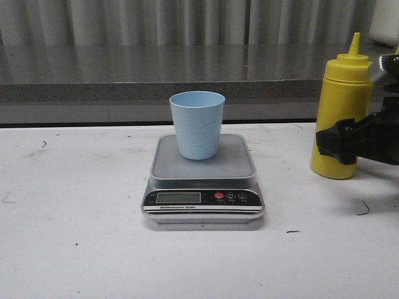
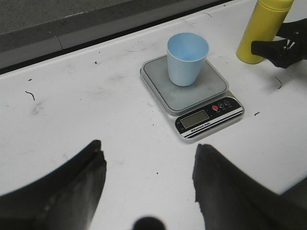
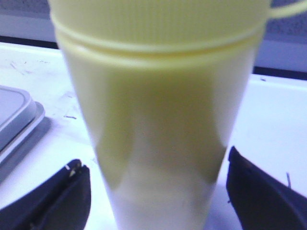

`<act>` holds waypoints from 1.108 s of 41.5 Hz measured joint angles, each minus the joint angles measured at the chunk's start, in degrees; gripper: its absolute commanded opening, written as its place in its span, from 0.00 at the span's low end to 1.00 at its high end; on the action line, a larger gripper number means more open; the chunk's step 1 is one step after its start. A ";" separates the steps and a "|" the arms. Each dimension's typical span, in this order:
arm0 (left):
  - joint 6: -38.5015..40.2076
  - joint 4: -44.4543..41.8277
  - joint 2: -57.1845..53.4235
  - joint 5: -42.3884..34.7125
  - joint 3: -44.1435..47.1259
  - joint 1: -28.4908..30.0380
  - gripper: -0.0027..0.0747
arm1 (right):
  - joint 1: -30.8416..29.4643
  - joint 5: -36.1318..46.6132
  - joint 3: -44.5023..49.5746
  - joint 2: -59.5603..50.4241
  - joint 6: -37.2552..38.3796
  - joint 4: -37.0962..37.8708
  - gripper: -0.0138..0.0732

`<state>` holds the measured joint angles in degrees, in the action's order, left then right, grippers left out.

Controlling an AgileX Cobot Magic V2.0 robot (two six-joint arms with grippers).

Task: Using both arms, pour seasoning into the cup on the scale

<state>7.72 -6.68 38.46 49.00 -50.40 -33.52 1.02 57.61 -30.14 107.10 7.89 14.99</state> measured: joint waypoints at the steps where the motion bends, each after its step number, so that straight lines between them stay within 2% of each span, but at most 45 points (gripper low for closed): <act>1: 0.00 0.00 0.00 0.00 0.00 0.00 0.55 | 0.00 0.00 0.72 -0.34 0.00 -0.18 0.84; 7: 0.00 0.00 0.00 0.00 0.00 0.00 0.55 | 0.11 -2.89 4.42 -3.71 0.19 -0.65 0.84; 12: 0.00 0.00 0.00 0.00 0.00 0.00 0.55 | 1.23 -13.17 6.27 -10.17 1.08 -0.65 0.84; 23: 0.00 0.00 0.00 0.00 0.00 0.00 0.55 | 7.17 -51.96 3.16 -30.67 8.55 1.65 0.84; 27: 0.00 0.00 0.00 0.00 0.00 0.00 0.55 | 8.92 -66.79 -0.03 -36.49 9.21 1.65 0.84; 31: 0.00 0.00 0.00 0.00 0.00 0.00 0.55 | 9.70 -77.90 -3.51 -41.62 9.32 0.29 0.84; 38: 0.00 0.00 0.00 0.00 0.00 0.00 0.55 | 10.52 -93.93 -8.48 -50.80 0.10 -7.75 0.84; 43: 0.00 0.00 0.00 0.00 0.00 0.00 0.55 | 10.54 -100.41 -9.53 -57.37 -8.50 -16.47 0.84; 46: 0.00 0.00 0.00 0.00 0.00 0.00 0.55 | 10.54 -102.61 -9.53 -61.37 -10.75 -19.74 0.84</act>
<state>7.72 -6.68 38.46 49.00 -50.40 -33.52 11.56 -45.01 -39.66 45.73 -2.86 -4.75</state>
